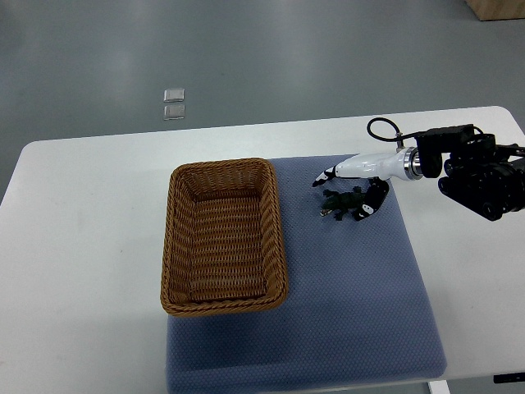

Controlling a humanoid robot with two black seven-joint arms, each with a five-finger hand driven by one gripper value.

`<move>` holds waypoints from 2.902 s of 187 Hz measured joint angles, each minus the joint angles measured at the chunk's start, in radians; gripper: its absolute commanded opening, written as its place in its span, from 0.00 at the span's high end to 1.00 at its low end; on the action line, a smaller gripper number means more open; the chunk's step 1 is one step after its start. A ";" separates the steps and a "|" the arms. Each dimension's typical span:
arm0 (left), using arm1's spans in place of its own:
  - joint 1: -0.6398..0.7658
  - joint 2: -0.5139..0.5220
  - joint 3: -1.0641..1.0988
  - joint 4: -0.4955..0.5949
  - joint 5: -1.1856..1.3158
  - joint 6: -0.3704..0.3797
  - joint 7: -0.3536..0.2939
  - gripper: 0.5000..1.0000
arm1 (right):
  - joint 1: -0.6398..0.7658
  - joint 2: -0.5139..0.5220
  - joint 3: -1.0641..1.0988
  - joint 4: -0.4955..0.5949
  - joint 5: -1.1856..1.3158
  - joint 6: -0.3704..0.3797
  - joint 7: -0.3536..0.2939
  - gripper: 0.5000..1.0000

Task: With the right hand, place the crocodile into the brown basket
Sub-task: 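Close the right hand fingers around the crocodile, then lift the crocodile and carry it over the wicker basket, then open the right hand to drop the crocodile into the basket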

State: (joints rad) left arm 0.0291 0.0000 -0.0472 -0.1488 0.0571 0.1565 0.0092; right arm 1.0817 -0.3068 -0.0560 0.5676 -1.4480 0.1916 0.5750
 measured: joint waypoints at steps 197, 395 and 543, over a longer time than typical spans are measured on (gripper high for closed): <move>0.000 0.000 0.000 0.000 0.000 0.000 0.000 0.00 | 0.030 -0.004 -0.032 0.000 0.009 -0.005 0.034 1.00; 0.000 0.000 0.000 0.000 0.000 0.000 0.000 0.00 | 0.145 0.056 0.093 0.170 0.046 -0.054 0.036 1.00; 0.000 0.000 0.000 0.000 0.000 0.000 0.000 0.00 | 0.123 0.285 0.038 0.169 0.011 -0.114 0.036 0.31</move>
State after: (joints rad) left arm 0.0292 0.0000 -0.0476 -0.1488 0.0569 0.1565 0.0092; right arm 1.2043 -0.0219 -0.0182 0.7369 -1.4370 0.0771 0.6109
